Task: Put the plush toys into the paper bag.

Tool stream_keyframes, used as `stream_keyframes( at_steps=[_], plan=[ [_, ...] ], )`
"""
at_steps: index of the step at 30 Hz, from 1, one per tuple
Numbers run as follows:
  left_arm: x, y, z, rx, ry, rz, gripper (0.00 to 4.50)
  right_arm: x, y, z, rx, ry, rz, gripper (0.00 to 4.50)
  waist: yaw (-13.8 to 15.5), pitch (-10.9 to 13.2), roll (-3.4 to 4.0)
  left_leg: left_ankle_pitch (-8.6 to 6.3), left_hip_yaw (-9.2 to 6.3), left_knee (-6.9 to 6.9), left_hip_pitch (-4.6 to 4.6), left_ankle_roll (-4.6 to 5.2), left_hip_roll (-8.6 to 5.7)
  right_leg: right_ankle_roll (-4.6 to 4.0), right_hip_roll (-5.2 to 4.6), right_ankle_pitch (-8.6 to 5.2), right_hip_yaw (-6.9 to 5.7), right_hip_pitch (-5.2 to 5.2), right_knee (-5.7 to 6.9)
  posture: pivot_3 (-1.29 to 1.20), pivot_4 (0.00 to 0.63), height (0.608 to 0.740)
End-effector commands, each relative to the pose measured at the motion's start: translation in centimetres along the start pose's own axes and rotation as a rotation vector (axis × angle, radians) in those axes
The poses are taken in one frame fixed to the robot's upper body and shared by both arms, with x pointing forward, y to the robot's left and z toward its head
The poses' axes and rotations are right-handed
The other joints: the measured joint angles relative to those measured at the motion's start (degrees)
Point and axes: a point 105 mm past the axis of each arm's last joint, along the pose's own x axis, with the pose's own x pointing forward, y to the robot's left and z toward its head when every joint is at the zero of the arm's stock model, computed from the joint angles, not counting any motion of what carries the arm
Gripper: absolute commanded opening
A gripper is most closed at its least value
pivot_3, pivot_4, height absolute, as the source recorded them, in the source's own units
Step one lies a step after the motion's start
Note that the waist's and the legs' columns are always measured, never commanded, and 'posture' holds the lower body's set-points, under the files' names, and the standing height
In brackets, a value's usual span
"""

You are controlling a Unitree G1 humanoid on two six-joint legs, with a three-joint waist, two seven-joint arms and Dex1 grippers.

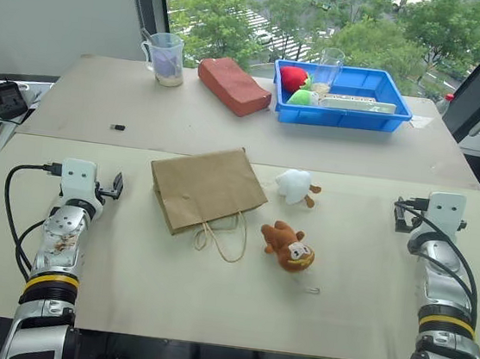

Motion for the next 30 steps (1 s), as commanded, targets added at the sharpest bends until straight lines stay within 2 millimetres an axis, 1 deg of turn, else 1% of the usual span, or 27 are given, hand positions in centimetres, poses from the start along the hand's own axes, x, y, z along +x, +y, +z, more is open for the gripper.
stream_keyframes(
  at_steps=[1, 3, 6, 8, 11, 13, 15, 16, 18, 19, 21, 23, 25, 27, 29, 30],
  plan=[
    [-0.1, 1.4, 2.3, 0.027, -0.076, 0.018, 4.48, 0.1, -0.7, 1.5, 0.001, -0.050, -0.011, 4.50, 0.0, 0.0, 0.00, 0.00, 0.00, 0.00, 0.00, 0.00, 0.00, 0.00, 0.00, 0.00, 0.00, 0.00, 0.00, 0.00, 0.150, 0.740],
    [-0.2, 1.5, 3.6, 0.039, -0.110, -0.032, 4.48, 0.1, -0.6, 1.9, 0.001, -0.062, 0.004, 4.50, 0.0, 0.0, 0.00, 0.00, 0.00, 0.00, -0.01, 0.00, 0.00, 0.00, 0.00, 0.00, 0.00, -0.01, 0.00, 0.00, 0.150, 0.740],
    [-0.5, 1.0, 5.5, 0.035, -0.158, -0.121, 4.48, 0.0, -0.2, 2.8, -0.006, -0.085, 0.055, 4.50, -0.1, 0.0, 0.00, 0.00, 0.00, -0.01, -0.04, 0.00, 0.05, 0.00, 0.02, 0.00, 0.00, -0.06, 0.05, 0.00, 0.150, 0.740],
    [-1.0, -0.7, 8.5, 0.147, -0.233, -0.293, 4.48, -0.1, 0.5, 4.3, 0.009, -0.109, 0.149, 4.50, -0.1, 0.0, 0.00, 0.00, 0.00, 0.00, -0.04, 0.00, 0.04, 0.00, 0.00, 0.00, 0.00, -0.05, 0.03, 0.00, 0.150, 0.740],
    [-2.3, -4.1, 12.3, 0.228, -0.305, -0.548, 4.48, -0.9, 2.1, 6.8, -0.003, -0.158, 0.328, 4.50, 0.1, 0.0, 0.04, 0.00, -0.01, 0.01, -0.11, 0.00, 0.03, 0.00, 0.00, 0.00, -0.01, -0.04, 0.04, 0.00, 0.150, 0.740],
    [-3.6, -6.8, 14.5, 0.260, -0.341, -0.734, 4.48, -2.0, 3.5, 8.6, 0.003, -0.196, 0.468, 4.50, 0.3, 0.0, 0.04, -0.01, -0.04, 0.02, -0.13, 0.00, 0.03, 0.00, 0.00, 0.00, -0.06, -0.02, 0.03, 0.00, 0.150, 0.740],
    [-5.1, -9.4, 15.7, 0.321, -0.361, -0.918, 4.48, -3.4, 4.8, 10.3, 0.005, -0.226, 0.591, 4.50, 0.3, 0.0, 0.04, -0.01, -0.08, 0.02, -0.12, 0.01, 0.05, 0.00, 0.02, 0.00, -0.12, 0.01, 0.03, 0.00, 0.150, 0.740],
    [-5.8, -10.5, 15.9, 0.357, -0.360, -1.002, 4.48, -4.0, 5.3, 10.9, -0.001, -0.233, 0.635, 4.50, 0.2, 0.0, 0.04, -0.01, -0.08, 0.02, -0.14, 0.01, 0.05, 0.00, 0.05, 0.00, -0.13, 0.01, 0.04, 0.00, 0.150, 0.740],
    [-7.4, -12.8, 15.6, 0.450, -0.345, -1.184, 4.48, -5.3, 6.4, 12.0, 0.004, -0.245, 0.727, 4.50, 0.2, 0.0, 0.04, -0.02, -0.05, 0.02, -0.08, 0.02, 0.08, 0.01, 0.10, 0.00, -0.12, 0.03, 0.07, 0.00, 0.150, 0.740],
    [-7.8, -13.4, 15.4, 0.477, -0.339, -1.234, 4.48, -5.8, 6.7, 12.3, 0.010, -0.245, 0.755, 4.50, 0.1, 0.0, 0.04, -0.01, -0.05, 0.01, -0.10, 0.02, 0.09, 0.01, 0.13, -0.01, -0.12, 0.03, 0.03, 0.00, 0.150, 0.740],
    [-9.4, -15.1, 14.6, 0.582, -0.336, -1.395, 4.48, -8.1, 8.2, 13.4, 0.021, -0.263, 0.889, 4.50, 0.0, 0.0, 0.04, -0.01, -0.03, 0.02, -0.09, 0.02, 0.11, 0.00, 0.17, -0.01, -0.10, 0.02, 0.03, 0.00, 0.150, 0.740],
    [-10.7, -16.2, 13.7, 0.681, -0.328, -1.533, 4.48, -10.6, 9.7, 14.0, 0.047, -0.263, 1.027, 4.50, 0.1, 0.0, 0.06, -0.01, -0.02, 0.03, -0.11, 0.02, 0.15, 0.00, 0.22, -0.01, -0.11, 0.02, 0.02, 0.00, 0.150, 0.740],
    [-11.4, -17.0, 12.7, 0.782, -0.317, -1.641, 4.48, -13.6, 11.0, 13.8, 0.044, -0.232, 1.162, 4.50, 0.2, 0.0, 0.06, -0.01, -0.04, 0.05, -0.13, 0.03, 0.16, 0.00, 0.25, -0.02, -0.15, 0.02, -0.01, 0.00, 0.150, 0.740],
    [-11.7, -17.6, 11.4, 0.909, -0.311, -1.723, 4.48, -16.5, 11.9, 12.8, -0.001, -0.183, 1.275, 4.50, 0.5, 0.0, 0.06, -0.01, -0.05, 0.07, -0.16, 0.04, 0.14, 0.01, 0.23, -0.03, -0.16, 0.04, -0.04, 0.00, 0.150, 0.740],
    [-11.7, -18.0, 10.5, 0.965, -0.312, -1.765, 4.48, -17.9, 12.3, 12.3, -0.019, -0.161, 1.315, 4.50, 0.7, 0.0, 0.05, -0.03, -0.09, 0.12, -0.13, 0.07, 0.12, 0.02, 0.21, -0.04, -0.22, 0.14, -0.11, 0.00, 0.150, 0.740],
    [-11.7, -18.2, 10.2, 0.976, -0.314, -1.778, 4.48, -18.2, 12.5, 12.2, -0.018, -0.157, 1.321, 4.50, 0.8, 0.0, 0.04, -0.03, -0.07, 0.16, -0.14, 0.08, 0.08, 0.03, 0.18, -0.05, -0.21, 0.15, -0.13, 0.00, 0.150, 0.740]
  ],
)
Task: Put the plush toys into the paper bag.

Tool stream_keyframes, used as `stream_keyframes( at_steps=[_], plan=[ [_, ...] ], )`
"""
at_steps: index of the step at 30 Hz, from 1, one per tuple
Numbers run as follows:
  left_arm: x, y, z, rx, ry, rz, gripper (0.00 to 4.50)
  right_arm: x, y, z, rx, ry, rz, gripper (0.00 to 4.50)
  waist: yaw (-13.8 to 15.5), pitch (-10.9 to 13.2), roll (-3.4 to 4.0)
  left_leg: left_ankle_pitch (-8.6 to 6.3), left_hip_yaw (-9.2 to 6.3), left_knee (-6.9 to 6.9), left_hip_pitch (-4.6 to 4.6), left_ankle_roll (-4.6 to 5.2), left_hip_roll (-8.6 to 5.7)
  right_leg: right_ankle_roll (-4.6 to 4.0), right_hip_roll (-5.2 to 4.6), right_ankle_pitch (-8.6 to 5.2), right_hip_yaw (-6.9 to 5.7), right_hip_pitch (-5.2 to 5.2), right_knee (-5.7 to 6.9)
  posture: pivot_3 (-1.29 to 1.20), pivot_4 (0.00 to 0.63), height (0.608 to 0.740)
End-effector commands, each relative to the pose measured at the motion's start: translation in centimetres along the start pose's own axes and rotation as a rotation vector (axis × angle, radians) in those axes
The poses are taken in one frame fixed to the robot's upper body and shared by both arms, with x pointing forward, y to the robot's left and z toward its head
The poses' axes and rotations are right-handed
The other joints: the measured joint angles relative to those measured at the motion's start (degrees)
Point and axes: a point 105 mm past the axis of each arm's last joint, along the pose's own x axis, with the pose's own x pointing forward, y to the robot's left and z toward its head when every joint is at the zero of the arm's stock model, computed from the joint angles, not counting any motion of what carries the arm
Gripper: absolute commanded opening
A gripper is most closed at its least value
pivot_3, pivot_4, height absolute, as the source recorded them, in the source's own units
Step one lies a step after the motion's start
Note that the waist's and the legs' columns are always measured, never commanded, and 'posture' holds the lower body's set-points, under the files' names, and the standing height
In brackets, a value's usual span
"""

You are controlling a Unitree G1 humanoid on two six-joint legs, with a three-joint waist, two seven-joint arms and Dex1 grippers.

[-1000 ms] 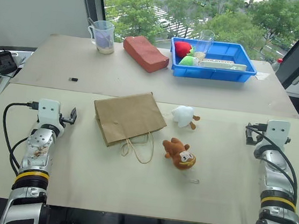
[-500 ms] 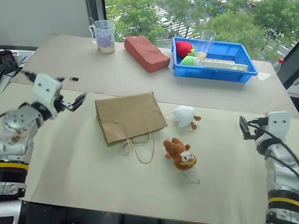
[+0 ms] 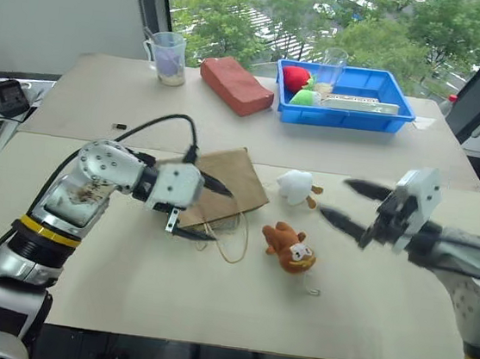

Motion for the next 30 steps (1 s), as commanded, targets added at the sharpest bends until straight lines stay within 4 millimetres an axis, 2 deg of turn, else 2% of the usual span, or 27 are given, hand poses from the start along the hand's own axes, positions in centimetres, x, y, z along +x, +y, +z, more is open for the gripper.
stream_keyframes(
  at_steps=[1, 6, 12, 13, 14, 17, 20, 22, 23, 30],
  plan=[
    [1.2, -0.5, -0.3, 0.093, 0.020, -0.079, 4.48, 0.0, 1.8, 1.0, -0.028, -0.014, 0.047, 4.50, 0.0, 0.0, -0.01, -0.01, 0.02, 0.12, -0.02, 0.03, -0.01, 0.00, 0.00, 0.00, 0.02, 0.02, -0.03, 0.00, 0.150, 0.740],
    [3.7, -1.0, -0.7, 0.140, 0.007, -0.126, 4.48, 0.4, 3.3, 0.6, -0.040, -0.003, 0.063, 4.50, 0.2, 0.0, -0.03, -0.05, 0.03, 0.43, -0.02, 0.09, -0.01, 0.03, 0.00, -0.02, 0.06, 0.04, -0.03, 0.00, 0.150, 0.740],
    [5.5, -1.7, -2.0, 0.137, 0.031, -0.168, 4.48, 0.4, 2.4, 0.0, -0.056, -0.005, 0.007, 4.50, 0.3, 0.0, -0.03, -0.07, -0.01, 0.74, -0.11, 0.12, -0.02, 0.03, 0.03, -0.02, 0.04, 0.04, 0.10, 0.00, 0.150, 0.740],
    [5.7, -1.6, -2.1, 0.141, 0.032, -0.163, 3.96, 0.3, 2.2, -0.1, -0.057, -0.006, 0.001, 4.50, 0.3, 0.0, -0.03, -0.07, -0.01, 0.76, -0.11, 0.12, -0.02, 0.03, 0.03, -0.02, 0.05, 0.05, 0.11, 0.00, 0.150, 0.740],
    [5.8, -1.6, -2.1, 0.144, 0.032, -0.160, 3.76, 0.3, 2.1, -0.1, -0.059, -0.007, -0.002, 4.50, 0.3, 0.0, -0.03, -0.07, -0.01, 0.77, -0.11, 0.12, -0.02, 0.03, 0.02, -0.02, 0.04, 0.05, 0.11, 0.00, 0.150, 0.740],
    [6.0, -1.4, -2.1, 0.140, 0.030, -0.149, 2.54, 0.5, 2.0, -0.3, -0.078, -0.005, -0.002, 4.50, 0.6, 0.0, -0.03, -0.07, -0.03, 0.77, -0.12, 0.13, -0.01, 0.03, 0.03, -0.02, 0.02, 0.03, 0.12, 0.00, 0.150, 0.740],
    [6.2, -0.6, -1.6, 0.138, -0.001, -0.103, 0.94, 0.8, 1.6, -0.1, -0.086, -0.018, -0.011, 4.50, 0.6, 0.0, -0.03, -0.09, -0.03, 0.76, -0.13, 0.16, -0.01, 0.04, 0.03, -0.02, 0.02, 0.02, 0.12, 0.00, 0.150, 0.740],
    [6.0, -0.2, -1.1, 0.121, -0.030, -0.078, 0.24, 0.9, 1.4, -0.1, -0.088, -0.021, -0.014, 4.50, 0.7, 0.0, -0.03, -0.09, -0.03, 0.77, -0.12, 0.16, -0.02, 0.04, 0.02, -0.02, 0.02, 0.03, 0.12, 0.00, 0.150, 0.740],
    [5.8, 0.1, -0.7, 0.093, -0.056, -0.060, 0.04, 0.9, 1.3, -0.1, -0.089, -0.021, -0.015, 4.50, 0.7, 0.0, -0.03, -0.09, -0.03, 0.77, -0.12, 0.16, -0.01, 0.04, 0.03, -0.02, 0.02, 0.04, 0.12, 0.00, 0.150, 0.740],
    [3.3, 2.0, 1.0, -0.109, -0.174, 0.039, 0.04, 0.9, 0.3, 0.1, -0.093, -0.036, -0.057, 4.50, 0.6, 0.0, -0.03, -0.10, -0.03, 0.77, -0.11, 0.17, 0.01, 0.04, 0.04, -0.03, 0.01, 0.02, 0.15, 0.00, 0.150, 0.740]
  ],
)
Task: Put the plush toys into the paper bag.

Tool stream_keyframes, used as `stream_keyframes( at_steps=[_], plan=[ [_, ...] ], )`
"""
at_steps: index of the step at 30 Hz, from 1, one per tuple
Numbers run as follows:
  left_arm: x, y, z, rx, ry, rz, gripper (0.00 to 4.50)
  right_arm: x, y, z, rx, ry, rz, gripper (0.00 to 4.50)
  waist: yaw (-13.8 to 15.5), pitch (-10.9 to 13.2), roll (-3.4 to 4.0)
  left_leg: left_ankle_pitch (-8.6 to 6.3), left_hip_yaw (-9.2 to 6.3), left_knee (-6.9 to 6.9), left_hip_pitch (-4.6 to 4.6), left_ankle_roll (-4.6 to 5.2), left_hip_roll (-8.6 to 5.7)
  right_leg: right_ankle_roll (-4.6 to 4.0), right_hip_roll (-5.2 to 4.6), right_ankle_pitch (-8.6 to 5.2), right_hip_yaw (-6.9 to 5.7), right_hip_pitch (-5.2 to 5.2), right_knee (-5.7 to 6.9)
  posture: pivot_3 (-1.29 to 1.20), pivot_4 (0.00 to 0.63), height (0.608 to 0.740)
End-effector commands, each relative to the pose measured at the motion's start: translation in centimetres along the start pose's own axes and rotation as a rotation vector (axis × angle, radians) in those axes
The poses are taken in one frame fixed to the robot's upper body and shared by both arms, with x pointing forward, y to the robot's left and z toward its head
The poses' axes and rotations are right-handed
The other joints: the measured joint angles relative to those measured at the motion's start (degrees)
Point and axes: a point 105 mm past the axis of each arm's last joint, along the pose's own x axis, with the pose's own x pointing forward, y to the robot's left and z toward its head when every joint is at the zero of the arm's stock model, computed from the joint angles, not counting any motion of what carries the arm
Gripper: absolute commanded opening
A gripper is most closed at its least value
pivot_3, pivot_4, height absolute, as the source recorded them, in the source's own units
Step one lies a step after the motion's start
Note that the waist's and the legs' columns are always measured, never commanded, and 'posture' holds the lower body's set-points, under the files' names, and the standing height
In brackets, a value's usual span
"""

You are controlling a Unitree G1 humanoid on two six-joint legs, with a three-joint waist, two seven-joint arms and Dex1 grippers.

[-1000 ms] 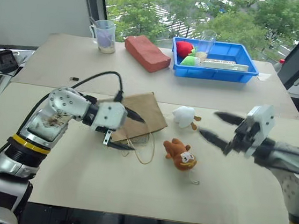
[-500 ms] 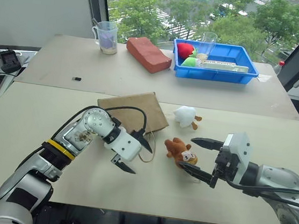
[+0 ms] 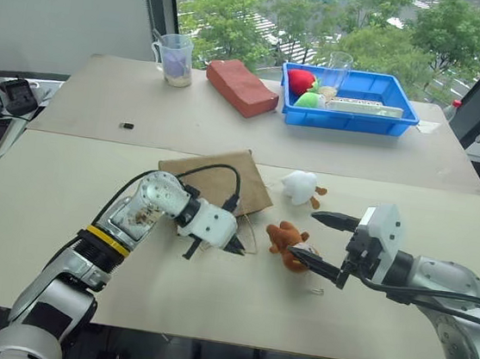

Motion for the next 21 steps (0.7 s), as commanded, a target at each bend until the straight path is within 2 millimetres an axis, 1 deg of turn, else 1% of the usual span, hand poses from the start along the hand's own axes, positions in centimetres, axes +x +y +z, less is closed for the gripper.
stream_keyframes(
  at_steps=[1, 8, 12, 15, 18, 19, 21],
  plan=[
    [-1.9, 1.6, 1.6, -0.051, -0.055, 0.072, 0.04, -0.1, -0.7, 1.2, -0.048, -0.046, -0.037, 4.50, 0.0, 0.0, 0.00, 0.00, 0.00, 0.00, 0.00, 0.00, 0.00, 0.00, 0.00, 0.00, 0.00, 0.00, 0.01, 0.00, 0.150, 0.740],
    [-4.9, 4.2, 3.1, -0.191, -0.191, 0.206, 0.04, 0.8, -1.0, 1.2, -0.045, -0.048, -0.048, 4.50, 0.0, 0.0, 0.00, 0.00, -0.01, 0.02, 0.01, 0.00, -0.02, 0.00, 0.00, 0.00, -0.01, -0.01, 0.03, 0.00, 0.150, 0.740],
    [-6.3, 5.4, 4.4, -0.213, -0.269, 0.243, 0.04, 1.9, -0.7, 1.0, -0.024, -0.052, -0.019, 4.50, -0.1, 0.0, 0.00, 0.00, -0.01, 0.01, 0.01, 0.00, -0.04, 0.00, 0.01, 0.00, -0.03, -0.01, 0.05, 0.00, 0.150, 0.740],
    [-6.8, 5.6, 4.5, -0.209, -0.284, 0.253, 0.00, 3.0, -0.8, 0.9, -0.005, -0.070, -0.011, 3.75, -0.3, 0.0, 0.00, 0.00, -0.01, 0.01, 0.01, 0.00, -0.05, 0.00, 0.01, 0.00, -0.03, -0.02, 0.05, 0.00, 0.150, 0.740],
    [-7.1, 5.8, 4.6, -0.198, -0.288, 0.267, 0.00, 4.1, -0.8, 0.9, -0.008, -0.087, -0.011, 2.70, -0.4, 0.0, 0.00, 0.00, -0.01, 0.00, 0.00, 0.00, -0.11, 0.00, 0.00, 0.00, -0.02, -0.04, 0.04, 0.00, 0.150, 0.740],
    [-7.2, 5.9, 4.7, -0.192, -0.290, 0.274, 0.00, 4.8, -0.8, 1.0, -0.004, -0.099, -0.012, 2.31, -0.4, 0.0, 0.00, 0.00, -0.02, 0.01, 0.00, 0.00, -0.11, 0.00, 0.00, 0.00, -0.03, -0.04, 0.06, 0.00, 0.150, 0.740],
    [-7.4, 6.1, 4.8, -0.185, -0.295, 0.284, 0.00, 6.0, -0.6, 1.0, 0.004, -0.115, -0.006, 1.66, -0.5, 0.0, 0.00, 0.00, -0.01, 0.00, 0.00, -0.01, -0.13, -0.01, 0.00, 0.00, -0.02, -0.06, 0.07, 0.00, 0.150, 0.740]
  ],
)
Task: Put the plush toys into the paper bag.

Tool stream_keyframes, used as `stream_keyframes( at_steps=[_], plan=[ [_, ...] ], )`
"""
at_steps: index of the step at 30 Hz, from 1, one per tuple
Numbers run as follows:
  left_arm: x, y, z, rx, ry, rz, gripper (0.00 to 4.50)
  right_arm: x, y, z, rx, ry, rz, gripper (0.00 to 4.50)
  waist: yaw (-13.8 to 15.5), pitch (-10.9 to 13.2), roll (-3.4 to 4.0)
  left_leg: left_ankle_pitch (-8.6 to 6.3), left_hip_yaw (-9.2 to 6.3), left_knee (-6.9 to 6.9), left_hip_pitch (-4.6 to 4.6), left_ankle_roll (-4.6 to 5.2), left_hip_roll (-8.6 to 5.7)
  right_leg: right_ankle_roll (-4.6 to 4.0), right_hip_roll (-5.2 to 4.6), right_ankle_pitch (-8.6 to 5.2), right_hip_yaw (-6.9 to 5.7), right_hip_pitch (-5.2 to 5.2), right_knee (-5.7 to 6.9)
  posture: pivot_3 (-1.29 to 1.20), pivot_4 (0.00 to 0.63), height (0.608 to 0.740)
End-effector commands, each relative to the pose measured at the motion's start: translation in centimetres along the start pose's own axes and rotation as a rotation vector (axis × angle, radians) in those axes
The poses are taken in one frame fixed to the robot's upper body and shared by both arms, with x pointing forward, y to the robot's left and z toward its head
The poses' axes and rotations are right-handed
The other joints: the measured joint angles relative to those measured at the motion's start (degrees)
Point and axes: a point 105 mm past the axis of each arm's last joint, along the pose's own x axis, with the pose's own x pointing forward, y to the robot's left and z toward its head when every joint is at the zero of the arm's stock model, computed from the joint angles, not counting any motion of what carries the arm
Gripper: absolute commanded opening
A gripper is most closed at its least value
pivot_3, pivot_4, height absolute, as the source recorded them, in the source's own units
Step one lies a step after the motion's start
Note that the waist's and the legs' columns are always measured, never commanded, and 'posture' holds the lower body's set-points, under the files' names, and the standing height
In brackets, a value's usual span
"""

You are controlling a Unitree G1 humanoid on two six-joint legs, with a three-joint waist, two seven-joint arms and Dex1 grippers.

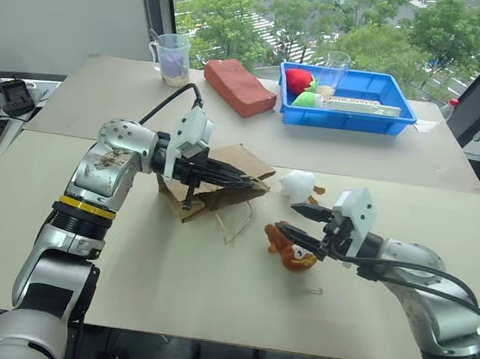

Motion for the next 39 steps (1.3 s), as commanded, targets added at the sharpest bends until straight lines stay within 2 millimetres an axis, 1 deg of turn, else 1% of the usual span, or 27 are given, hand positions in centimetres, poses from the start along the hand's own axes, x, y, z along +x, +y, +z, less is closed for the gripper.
stream_keyframes(
  at_steps=[1, 4, 5, 8, 11, 12, 14, 16, 19, 21, 25, 30, 35, 39],
  plan=[
    [-0.4, 0.5, 1.6, 0.051, -0.041, 0.022, 0.00, 1.9, 0.4, 0.8, -0.033, -0.054, 0.007, 1.32, -0.2, 0.0, 0.00, 0.00, 0.00, 0.00, 0.00, 0.00, -0.01, 0.00, 0.00, 0.00, 0.00, 0.00, 0.01, 0.00, 0.150, 0.740],
    [-0.5, 0.6, 1.7, 0.056, -0.046, 0.037, 0.00, 4.5, 0.4, 1.1, -0.009, -0.094, 0.000, 0.27, -0.5, 0.0, 0.00, 0.00, -0.01, -0.01, 0.00, 0.00, -0.02, 0.00, 0.00, 0.00, -0.01, -0.03, 0.05, 0.00, 0.150, 0.740],
    [-0.5, 0.7, 1.8, 0.058, -0.047, 0.044, 0.00, 5.5, 0.4, 1.2, -0.001, -0.106, -0.002, 0.04, -0.6, 0.0, 0.00, 0.00, -0.01, 0.00, 0.01, -0.01, -0.01, 0.00, 0.02, 0.00, 0.00, -0.03, 0.05, 0.00, 0.150, 0.740],
    [-0.7, 0.9, 1.9, 0.060, -0.047, 0.055, 0.00, 7.2, 0.2, 1.2, 0.009, -0.124, -0.009, 0.04, -0.6, 0.0, 0.00, 0.02, -0.01, -0.02, 0.02, -0.03, -0.03, -0.01, 0.01, 0.00, 0.02, -0.10, 0.12, 0.00, 0.150, 0.740],
    [-0.9, 1.1, 2.0, 0.062, -0.045, 0.075, 0.00, 9.6, 0.4, 1.4, 0.018, -0.134, -0.019, 0.04, -0.7, 0.0, 0.01, 0.02, -0.06, -0.04, -0.01, -0.05, -0.04, -0.01, 0.00, 0.01, -0.04, -0.11, 0.15, 0.00, 0.150, 0.740],
    [-1.0, 1.1, 2.0, 0.063, -0.046, 0.080, 0.00, 10.1, 0.5, 1.4, 0.022, -0.134, -0.020, 0.04, -0.8, 0.0, 0.01, 0.03, -0.06, -0.05, -0.01, -0.05, -0.04, -0.01, 0.00, 0.01, -0.03, -0.13, 0.19, 0.00, 0.150, 0.740],
    [-1.1, 1.4, 2.1, 0.059, -0.057, 0.102, 0.00, 11.6, 0.2, 0.6, 0.054, -0.098, -0.057, 0.04, -0.9, 0.0, 0.02, 0.04, -0.06, -0.08, 0.00, -0.07, -0.05, -0.01, 0.01, 0.01, -0.02, -0.14, 0.21, 0.00, 0.150, 0.740],
    [-1.3, 1.7, 2.3, 0.059, -0.065, 0.125, 0.00, 13.0, 0.2, -0.7, 0.057, -0.032, -0.082, 0.04, -1.0, 0.0, 0.03, 0.06, -0.07, -0.12, 0.00, -0.11, -0.04, -0.01, 0.01, 0.01, -0.02, -0.18, 0.24, 0.00, 0.150, 0.740],
    [-1.6, 2.0, 2.5, 0.060, -0.070, 0.161, 0.00, 14.2, 0.5, -2.2, 0.051, 0.035, -0.092, 0.04, -0.9, 0.0, 0.04, 0.11, -0.10, -0.14, -0.02, -0.20, -0.07, -0.01, 0.00, 0.01, -0.03, -0.22, 0.26, 0.00, 0.150, 0.740],
    [-2.2, 2.6, 2.6, 0.062, -0.074, 0.210, 0.00, 14.8, 0.8, -2.9, 0.052, 0.064, -0.085, 0.04, -0.9, 0.0, 0.04, 0.12, -0.11, -0.16, -0.04, -0.22, -0.09, -0.01, -0.02, 0.01, -0.03, -0.24, 0.27, 0.00, 0.150, 0.740],
    [-3.2, 3.6, 3.1, 0.059, -0.097, 0.289, 0.00, 15.3, 1.1, -3.0, 0.046, 0.070, -0.080, 0.04, -1.2, 0.0, 0.05, 0.14, -0.12, -0.18, -0.06, -0.24, -0.11, -0.01, -0.03, 0.01, -0.02, -0.27, 0.34, 0.00, 0.150, 0.740],
    [-4.2, 5.1, 4.2, 0.101, -0.128, 0.409, 0.00, 15.8, 2.0, -3.7, 0.018, 0.113, -0.022, 0.04, -1.5, 0.0, 0.05, 0.15, -0.16, -0.19, -0.05, -0.26, -0.11, -0.01, -0.02, 0.01, -0.03, -0.28, 0.35, 0.00, 0.150, 0.740],
    [-5.5, 7.1, 6.7, 0.174, -0.214, 0.571, 0.00, 15.6, 1.8, -5.0, 0.001, 0.190, -0.046, 0.04, -2.0, 0.0, 0.05, 0.15, -0.19, -0.19, -0.04, -0.26, -0.13, -0.01, -0.04, 0.02, -0.03, -0.29, 0.46, 0.00, 0.150, 0.740],
    [-6.5, 8.0, 8.8, 0.236, -0.280, 0.664, 0.00, 15.3, 1.3, -5.6, 0.013, 0.235, -0.093, 0.04, -2.3, 0.0, 0.05, 0.16, -0.18, -0.19, -0.04, -0.29, -0.15, -0.01, -0.07, 0.02, -0.01, -0.42, 0.72, 0.00, 0.150, 0.740]
  ],
)
